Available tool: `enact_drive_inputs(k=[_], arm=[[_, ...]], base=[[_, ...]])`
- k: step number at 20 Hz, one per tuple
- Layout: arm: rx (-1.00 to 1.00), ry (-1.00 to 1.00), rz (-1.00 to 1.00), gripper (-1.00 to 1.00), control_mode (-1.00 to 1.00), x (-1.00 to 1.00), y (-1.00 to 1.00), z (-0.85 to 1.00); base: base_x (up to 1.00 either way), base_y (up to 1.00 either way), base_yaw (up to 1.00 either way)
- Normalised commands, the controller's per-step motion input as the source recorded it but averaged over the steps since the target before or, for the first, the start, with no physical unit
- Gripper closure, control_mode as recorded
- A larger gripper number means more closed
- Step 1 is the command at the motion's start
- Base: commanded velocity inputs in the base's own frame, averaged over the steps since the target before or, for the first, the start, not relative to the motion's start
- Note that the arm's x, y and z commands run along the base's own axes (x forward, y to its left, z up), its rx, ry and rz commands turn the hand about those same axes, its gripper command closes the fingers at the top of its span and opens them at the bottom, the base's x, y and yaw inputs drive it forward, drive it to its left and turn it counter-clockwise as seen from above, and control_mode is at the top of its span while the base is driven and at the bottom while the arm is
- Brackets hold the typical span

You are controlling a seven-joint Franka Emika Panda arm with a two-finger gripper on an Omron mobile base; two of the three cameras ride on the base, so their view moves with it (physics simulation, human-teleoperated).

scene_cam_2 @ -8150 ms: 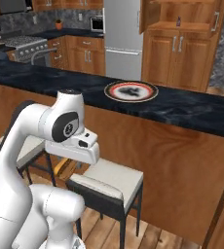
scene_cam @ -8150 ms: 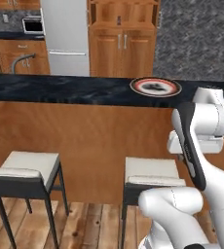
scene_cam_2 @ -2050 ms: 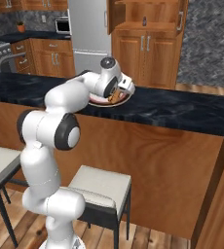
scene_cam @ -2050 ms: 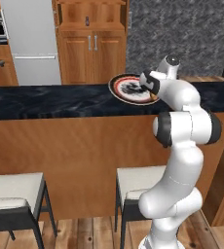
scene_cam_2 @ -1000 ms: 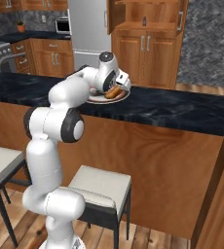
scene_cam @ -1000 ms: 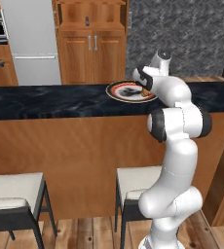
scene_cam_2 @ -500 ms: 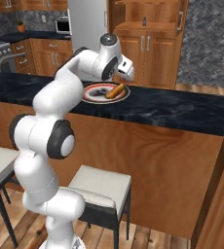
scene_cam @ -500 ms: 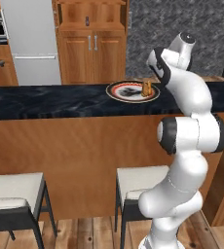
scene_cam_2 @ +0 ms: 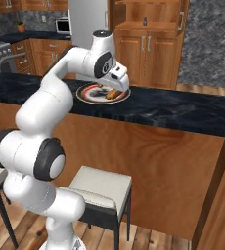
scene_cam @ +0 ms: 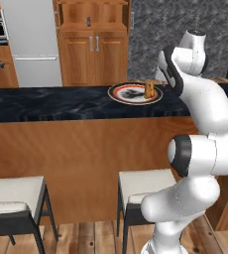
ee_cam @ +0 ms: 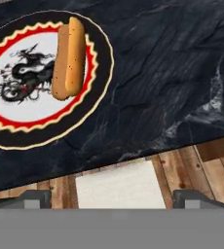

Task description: Move the hot dog bun to the plate on the dining table and place the condiment next to that plate. Then navigate to the fridge and take the sausage and place it on the plate as well.

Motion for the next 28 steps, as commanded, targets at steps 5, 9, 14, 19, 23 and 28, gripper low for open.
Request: enact_drive_inputs(k=[5,9,14,19,23,28], arm=[[-0.02,0.2,0.05,-1.0,-1.0,-1.0,0.54,-0.22],[-0.02,0.2,0.06,-1.0,-1.0,-0.68,0.21,-0.04],[0.0,0.18,0.0,-1.0,-1.0,-0.35,0.0,-0.28],[0.0,0.12,0.0,-1.0,-1.0,-0.05,0.01,-0.22],[0.0,0.0,0.0,-1.0,1.0,0.0,0.0,0.0],[0.0,0.0,0.0,-1.0,1.0,0.0,0.0,0.0]], base=[[0.0,0.0,0.0],[0.0,0.0,0.0],[0.0,0.0,0.0],[0.0,0.0,0.0],[-0.61,-0.19,0.0],[-0.46,-1.0,0.0]])
